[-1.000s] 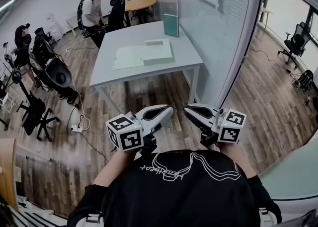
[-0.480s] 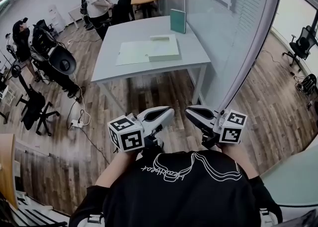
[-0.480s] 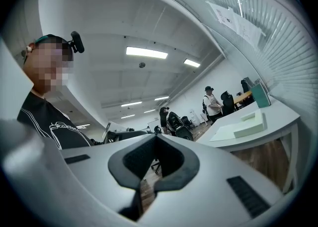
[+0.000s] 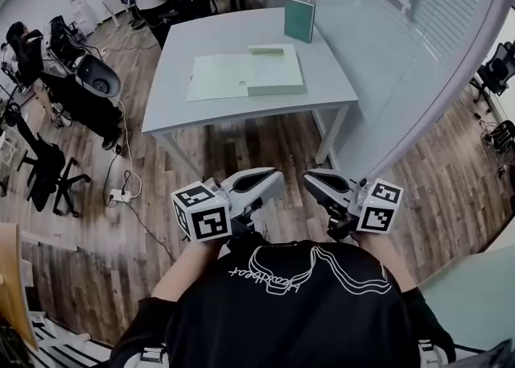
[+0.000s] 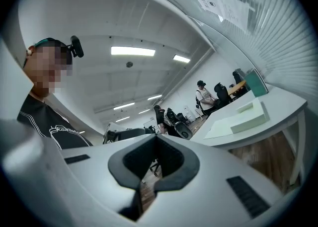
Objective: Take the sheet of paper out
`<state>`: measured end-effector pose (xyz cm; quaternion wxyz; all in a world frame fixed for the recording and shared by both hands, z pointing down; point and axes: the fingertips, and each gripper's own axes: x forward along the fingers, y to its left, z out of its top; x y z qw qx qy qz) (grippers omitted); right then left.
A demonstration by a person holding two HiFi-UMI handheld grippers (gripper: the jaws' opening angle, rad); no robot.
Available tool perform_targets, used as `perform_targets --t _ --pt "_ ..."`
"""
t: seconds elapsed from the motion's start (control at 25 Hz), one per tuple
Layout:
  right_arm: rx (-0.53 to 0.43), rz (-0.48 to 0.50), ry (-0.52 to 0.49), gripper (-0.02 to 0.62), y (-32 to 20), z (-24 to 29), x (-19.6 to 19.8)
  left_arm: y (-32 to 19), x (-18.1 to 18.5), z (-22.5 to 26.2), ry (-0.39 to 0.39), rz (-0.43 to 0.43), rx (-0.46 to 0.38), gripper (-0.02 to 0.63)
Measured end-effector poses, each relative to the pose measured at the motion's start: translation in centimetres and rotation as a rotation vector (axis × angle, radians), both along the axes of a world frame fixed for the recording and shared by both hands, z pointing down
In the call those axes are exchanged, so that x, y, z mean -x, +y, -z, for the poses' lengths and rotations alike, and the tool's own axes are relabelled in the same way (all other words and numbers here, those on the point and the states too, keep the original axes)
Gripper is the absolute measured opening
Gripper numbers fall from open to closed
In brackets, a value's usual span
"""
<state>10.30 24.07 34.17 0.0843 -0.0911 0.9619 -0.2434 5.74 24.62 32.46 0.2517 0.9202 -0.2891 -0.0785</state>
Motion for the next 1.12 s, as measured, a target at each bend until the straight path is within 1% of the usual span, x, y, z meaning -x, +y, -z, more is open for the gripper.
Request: perform_targets --t 0.12,0.36,0.56,0.72,0.92,1.12 --pt "0.024 -0.008 -0.002 0.009 -4.0 -0.5 2.3 -4.1 2.0 -0.2 -0.008 -0.015 0.019 0.012" --pt "0.104 -0.038 -0.008 0.009 -10.9 -1.5 7.2 -11.2 6.4 -1.8 -0.013 -0.070 0.119 0.012" --pt "0.137 -0.039 0.024 0.009 -15.8 -2.6 11.9 -16.0 11.4 -3.2 0.025 -0.084 0.177 0.012" --pt "0.146 -0.053 0.044 0.009 -19.4 -2.9 15.2 -19.6 14.9 -3.7 0.049 -0.095 0.195 0.012" --pt "0.140 -0.086 0.058 0.009 -22.7 -3.2 17.2 -22.8 17.4 -4.0 0.089 -0.129 0.197 0.013" --pt "0.155 -0.138 0.079 0.009 -24.4 -3.9 16.7 -25.1 17.9 -5.0 0.107 -0.161 0.221 0.014"
